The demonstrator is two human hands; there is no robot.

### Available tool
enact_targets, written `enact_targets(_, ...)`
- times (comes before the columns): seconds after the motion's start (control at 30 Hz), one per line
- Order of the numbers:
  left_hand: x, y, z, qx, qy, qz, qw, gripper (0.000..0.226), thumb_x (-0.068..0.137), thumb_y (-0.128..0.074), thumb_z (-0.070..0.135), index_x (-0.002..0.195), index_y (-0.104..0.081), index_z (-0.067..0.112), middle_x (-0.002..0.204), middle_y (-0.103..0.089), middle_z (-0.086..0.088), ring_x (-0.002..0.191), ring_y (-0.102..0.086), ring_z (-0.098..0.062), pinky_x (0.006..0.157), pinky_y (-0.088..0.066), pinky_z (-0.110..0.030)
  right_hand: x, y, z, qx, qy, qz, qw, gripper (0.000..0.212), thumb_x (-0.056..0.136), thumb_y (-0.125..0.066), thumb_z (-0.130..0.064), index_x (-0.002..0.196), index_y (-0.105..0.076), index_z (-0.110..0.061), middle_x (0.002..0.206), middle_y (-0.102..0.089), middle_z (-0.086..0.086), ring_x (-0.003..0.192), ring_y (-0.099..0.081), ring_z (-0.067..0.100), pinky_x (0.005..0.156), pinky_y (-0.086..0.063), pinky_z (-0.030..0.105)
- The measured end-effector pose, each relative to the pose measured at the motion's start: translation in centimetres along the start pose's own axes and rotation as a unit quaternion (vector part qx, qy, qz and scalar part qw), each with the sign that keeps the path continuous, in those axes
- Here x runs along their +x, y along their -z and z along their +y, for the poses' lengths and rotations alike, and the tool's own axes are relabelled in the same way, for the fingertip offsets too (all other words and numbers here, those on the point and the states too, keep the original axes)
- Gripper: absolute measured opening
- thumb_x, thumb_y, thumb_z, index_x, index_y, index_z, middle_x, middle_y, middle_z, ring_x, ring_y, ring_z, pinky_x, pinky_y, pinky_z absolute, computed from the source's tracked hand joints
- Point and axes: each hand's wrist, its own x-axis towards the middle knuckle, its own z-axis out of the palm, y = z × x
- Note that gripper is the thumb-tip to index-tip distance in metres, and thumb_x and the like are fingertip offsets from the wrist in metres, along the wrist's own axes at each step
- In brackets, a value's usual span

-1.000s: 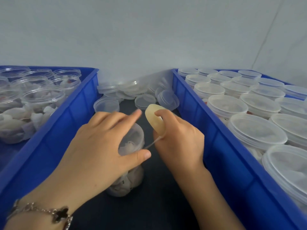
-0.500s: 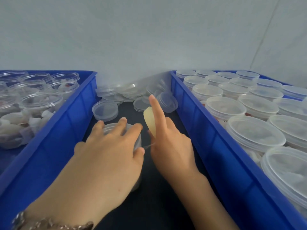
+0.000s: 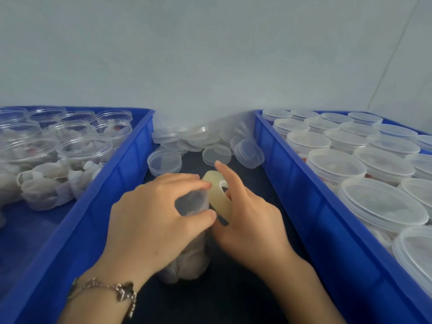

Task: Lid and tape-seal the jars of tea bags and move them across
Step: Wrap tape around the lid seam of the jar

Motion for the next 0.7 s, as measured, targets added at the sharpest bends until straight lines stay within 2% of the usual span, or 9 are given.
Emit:
enact_targets(0.1, 0.7, 0.6, -0.9, -0.038, 0.002, -0.026, 0.999, 0.053, 0.043, -0.047, 0.079, 0.096, -0.046, 0.076, 0.103, -0.036, 0.062, 0.117, -0.033, 0.025, 0.095, -0.034, -0.018, 0.0, 0.8, -0.1, 0.05, -0.001, -0.029, 0.998, 0.076, 0.075, -0.051, -0.052, 0.136, -0.006, -0.06, 0.12, -0.056, -0.021, 0.108, -0.051, 0.003, 0.076, -0.039, 0.024)
enact_targets(0.17, 0.8, 0.8, -1.0, -0.021, -0.012, -0.054, 0.998, 0.06, 0.042, -0.041, 0.086, 0.101, -0.042, 0.075, 0.111, -0.033, 0.061, 0.122, -0.023, 0.028, 0.099, -0.027, -0.017, 0.1, 1.4, 0.4, 0.086, -0.014, -0.06, 0.994, 0.071, 0.073, -0.047, -0.062, 0.134, -0.011, -0.064, 0.112, -0.061, -0.019, 0.097, -0.056, -0.001, 0.076, -0.04, 0.021)
enact_targets(0.27, 1.0, 1.0, -1.3, -0.002, -0.021, -0.062, 0.998, 0.071, 0.042, -0.04, 0.098, 0.109, -0.04, 0.072, 0.12, -0.034, 0.055, 0.123, -0.02, 0.026, 0.094, -0.026, -0.018, 0.0, 2.4, 0.9, 0.093, -0.021, -0.07, 0.993, 0.063, 0.073, -0.046, -0.072, 0.13, -0.02, -0.068, 0.095, -0.059, -0.017, 0.081, -0.051, -0.005, 0.072, -0.038, 0.018)
enact_targets(0.4, 0.7, 0.8, -1.2, 0.007, -0.03, -0.045, 0.998, 0.075, 0.045, -0.041, 0.093, 0.116, -0.043, 0.068, 0.121, -0.034, 0.051, 0.119, -0.018, 0.025, 0.091, -0.027, -0.021, 0.1, 2.5, 0.8, 0.084, -0.029, -0.027, 0.996, 0.057, 0.068, -0.05, -0.07, 0.124, -0.035, -0.067, 0.086, -0.058, -0.021, 0.086, -0.058, 0.0, 0.076, -0.048, 0.026)
enact_targets(0.47, 0.3, 0.5, -1.1, 0.025, -0.05, -0.039, 0.998, 0.071, 0.054, -0.043, 0.093, 0.12, -0.045, 0.065, 0.122, -0.036, 0.048, 0.118, -0.014, 0.026, 0.085, -0.027, -0.016, 0.1, 2.2, 0.9, 0.093, -0.04, -0.006, 0.995, 0.059, 0.065, -0.054, -0.067, 0.123, -0.04, -0.065, 0.083, -0.059, -0.017, 0.082, -0.059, 0.002, 0.076, -0.05, 0.03)
enact_targets(0.57, -0.1, 0.1, -1.0, 0.041, -0.049, -0.02, 0.998, 0.064, 0.062, -0.035, 0.079, 0.122, -0.049, 0.06, 0.129, -0.041, 0.04, 0.117, -0.018, 0.023, 0.077, -0.024, -0.005, 0.0, 1.8, 0.9, 0.109, -0.046, 0.021, 0.993, 0.057, 0.064, -0.059, -0.064, 0.119, -0.047, -0.061, 0.08, -0.062, -0.016, 0.077, -0.06, 0.004, 0.073, -0.052, 0.034)
enact_targets(0.63, -0.1, 0.0, -0.8, 0.065, -0.032, -0.008, 0.997, 0.061, 0.068, -0.034, 0.08, 0.126, -0.039, 0.062, 0.137, -0.036, 0.034, 0.122, -0.021, 0.015, 0.071, -0.027, -0.012, -0.1, 1.5, 0.9, 0.112, -0.047, 0.031, 0.992, 0.053, 0.065, -0.058, -0.064, 0.117, -0.049, -0.06, 0.084, -0.064, -0.019, 0.082, -0.061, 0.002, 0.075, -0.053, 0.035)
enact_targets(0.7, 0.0, -0.2, -0.6, 0.106, -0.022, -0.004, 0.994, 0.065, 0.071, -0.028, 0.077, 0.132, -0.012, 0.066, 0.148, -0.02, 0.027, 0.131, -0.015, 0.003, 0.073, -0.028, -0.024, -0.1, 1.2, 0.9, 0.115, -0.044, 0.04, 0.992, 0.048, 0.068, -0.058, -0.064, 0.115, -0.054, -0.057, 0.097, -0.065, -0.027, 0.093, -0.061, -0.002, 0.079, -0.053, 0.033)
